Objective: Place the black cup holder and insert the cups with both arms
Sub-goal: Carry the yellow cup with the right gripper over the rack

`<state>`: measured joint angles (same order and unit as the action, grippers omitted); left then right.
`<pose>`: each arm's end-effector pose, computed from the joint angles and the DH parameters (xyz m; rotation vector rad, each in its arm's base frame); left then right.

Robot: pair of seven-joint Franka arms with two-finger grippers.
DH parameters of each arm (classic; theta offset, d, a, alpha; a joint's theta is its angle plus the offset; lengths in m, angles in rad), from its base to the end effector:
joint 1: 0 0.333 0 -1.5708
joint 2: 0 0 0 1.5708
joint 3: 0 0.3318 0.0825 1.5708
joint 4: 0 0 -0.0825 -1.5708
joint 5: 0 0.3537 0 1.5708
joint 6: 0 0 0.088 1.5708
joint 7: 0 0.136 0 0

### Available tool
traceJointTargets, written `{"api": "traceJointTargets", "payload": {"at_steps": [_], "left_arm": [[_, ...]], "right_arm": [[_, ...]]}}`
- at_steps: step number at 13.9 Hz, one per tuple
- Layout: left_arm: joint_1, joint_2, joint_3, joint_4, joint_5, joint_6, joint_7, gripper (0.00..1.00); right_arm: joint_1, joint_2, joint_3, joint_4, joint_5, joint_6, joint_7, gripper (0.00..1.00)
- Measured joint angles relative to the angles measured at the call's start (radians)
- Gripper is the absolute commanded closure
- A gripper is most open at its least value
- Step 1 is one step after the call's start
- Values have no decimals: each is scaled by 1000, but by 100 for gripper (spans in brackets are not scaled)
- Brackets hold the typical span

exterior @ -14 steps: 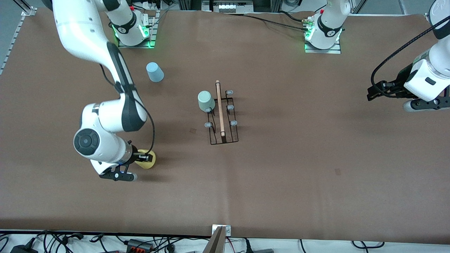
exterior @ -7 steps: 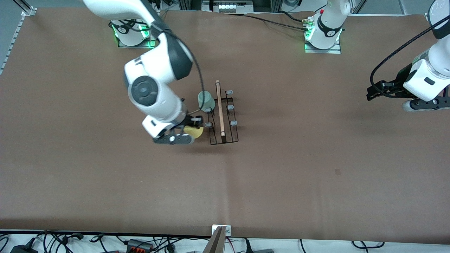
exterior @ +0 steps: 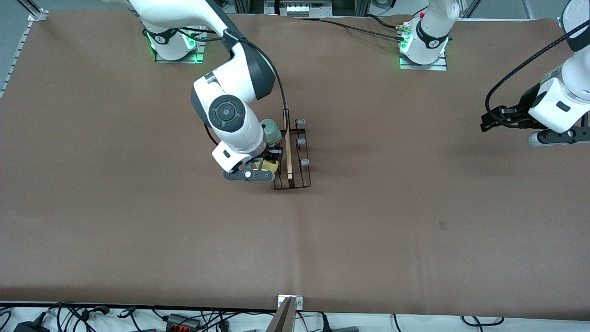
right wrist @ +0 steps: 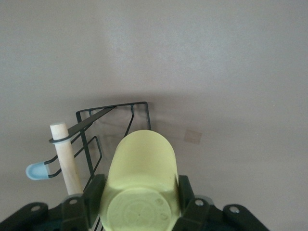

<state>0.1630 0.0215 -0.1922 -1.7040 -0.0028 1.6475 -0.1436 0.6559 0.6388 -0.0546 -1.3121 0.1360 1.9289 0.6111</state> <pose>0.5286 -0.0149 0.5477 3.1339 0.1798 -0.1223 0.5718 0.4184 0.3586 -3.0733 0.0744 0.1091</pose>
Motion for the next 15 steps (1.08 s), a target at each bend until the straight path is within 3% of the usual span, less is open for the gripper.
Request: {"api": "traceJointTargets", "payload": {"at_steps": [9, 10, 11, 15], "left_arm": [[0, 0, 0, 0, 0, 0, 0, 0], [0, 0, 0, 0, 0, 0, 0, 0], [0, 0, 0, 0, 0, 0, 0, 0], [1, 0, 1, 0, 0, 0, 0, 0]], "right_arm": [[9, 36, 0, -2, 0, 63, 38, 74], [9, 47, 0, -3, 0, 82, 38, 60], [10, 60, 0, -3, 0, 98, 38, 2], [14, 77, -2, 0, 0, 144, 39, 0]]}}
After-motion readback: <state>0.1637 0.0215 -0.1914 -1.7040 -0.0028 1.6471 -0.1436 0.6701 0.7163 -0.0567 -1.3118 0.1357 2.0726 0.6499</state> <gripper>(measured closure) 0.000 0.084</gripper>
